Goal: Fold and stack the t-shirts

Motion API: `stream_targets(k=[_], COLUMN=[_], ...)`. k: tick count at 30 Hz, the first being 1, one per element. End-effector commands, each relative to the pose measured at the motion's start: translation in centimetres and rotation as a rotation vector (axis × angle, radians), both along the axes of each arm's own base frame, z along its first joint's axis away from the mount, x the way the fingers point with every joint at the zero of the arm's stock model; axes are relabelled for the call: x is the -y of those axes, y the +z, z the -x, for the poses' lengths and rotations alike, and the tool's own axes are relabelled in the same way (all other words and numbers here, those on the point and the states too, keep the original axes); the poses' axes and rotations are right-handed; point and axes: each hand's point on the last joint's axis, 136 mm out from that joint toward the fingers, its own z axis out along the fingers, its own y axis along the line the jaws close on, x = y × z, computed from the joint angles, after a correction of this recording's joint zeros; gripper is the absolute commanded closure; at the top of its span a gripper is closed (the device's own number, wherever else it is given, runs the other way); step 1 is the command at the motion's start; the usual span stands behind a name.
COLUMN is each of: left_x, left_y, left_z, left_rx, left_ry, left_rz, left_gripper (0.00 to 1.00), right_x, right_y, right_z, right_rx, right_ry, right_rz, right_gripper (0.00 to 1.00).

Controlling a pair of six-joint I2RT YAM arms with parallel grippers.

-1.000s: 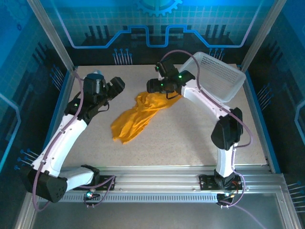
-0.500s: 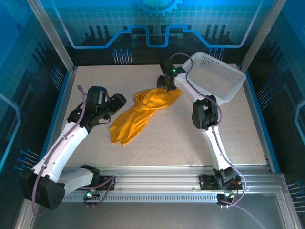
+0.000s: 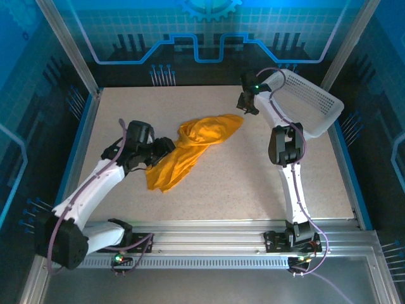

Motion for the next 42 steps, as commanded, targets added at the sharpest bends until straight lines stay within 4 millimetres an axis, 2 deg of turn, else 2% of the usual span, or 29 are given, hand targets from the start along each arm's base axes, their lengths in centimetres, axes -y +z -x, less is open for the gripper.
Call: stream_targets(k=[1,6,7,10,14,18,22,24,25,28,30,32,35,37,39,40,42], left_x=[2.1,4.3,4.5,4.4,5.0,5.8,6.0,6.0,5.9,5.5,5.4,5.2,5.1,5.2,5.2,5.2,5.2], left_y=[0.1,-2.0,-2.6,-3.8,-5.2,-7.1,-9.2,-9.8,-10.2,-10.4,-10.1,-9.4,-7.9,-6.9,-5.8,-5.2,-4.0], left_z=[-1.7,-4.9,-5.4,-7.2,-10.0,-12.2,-13.0,-13.1,-13.2,-13.6,-14.0,-14.3,-14.6,-14.7,-14.7,-14.8,-15.0], left_rx=[0.0,-0.074,-0.091,-0.109,-0.115,-0.16,-0.221,-0.244,-0.252,-0.25,-0.237,-0.219,-0.185,-0.161,-0.139,-0.125,-0.097], left_ry=[-0.044,0.016,0.03,0.086,0.13,0.145,0.136,0.128,0.128,0.124,0.114,0.109,0.096,0.088,0.083,0.08,0.075], left_rz=[0.034,0.126,0.126,0.103,0.122,0.115,0.067,0.04,0.027,-0.012,-0.029,-0.049,-0.06,-0.054,-0.049,-0.048,-0.042], left_gripper=[0.5,0.48,0.46,0.42,0.42,0.52,0.61,0.63,0.68,0.88,1.0,1.0,1.0,1.0,1.0,1.0,1.0], right_x=[0.6,2.8,2.7,0.9,-3.2,-5.9,-6.1,-6.4,-6.7,-7.2,-7.5,-8.1,-8.8,-9.1,-9.3,-9.3,-9.4], right_y=[5.2,6.7,7.7,9.4,10.0,7.7,3.8,2.0,0.9,-1.8,-2.8,-3.7,-4.4,-5.5,-5.7,-5.5,-4.4], right_z=[0.5,1.4,1.5,2.0,4.8,8.7,11.2,11.8,12.1,12.4,12.1,11.7,11.0,10.7,10.2,9.9,9.2], right_rx=[0.086,0.099,0.118,0.142,0.114,0.035,-0.066,-0.123,-0.156,-0.238,-0.253,-0.26,-0.266,-0.282,-0.275,-0.265,-0.219], right_ry=[-0.031,-0.092,-0.084,-0.002,0.122,0.173,0.176,0.199,0.21,0.221,0.224,0.221,0.205,0.189,0.168,0.157,0.149], right_rz=[-0.003,-0.045,-0.063,-0.095,-0.11,-0.145,-0.179,-0.18,-0.184,-0.193,-0.198,-0.213,-0.237,-0.246,-0.263,-0.27,-0.28], right_gripper=[0.51,0.53,0.53,0.51,0.43,0.36,0.34,0.34,0.34,0.34,0.34,0.35,0.4,0.48,0.6,0.69,0.86])
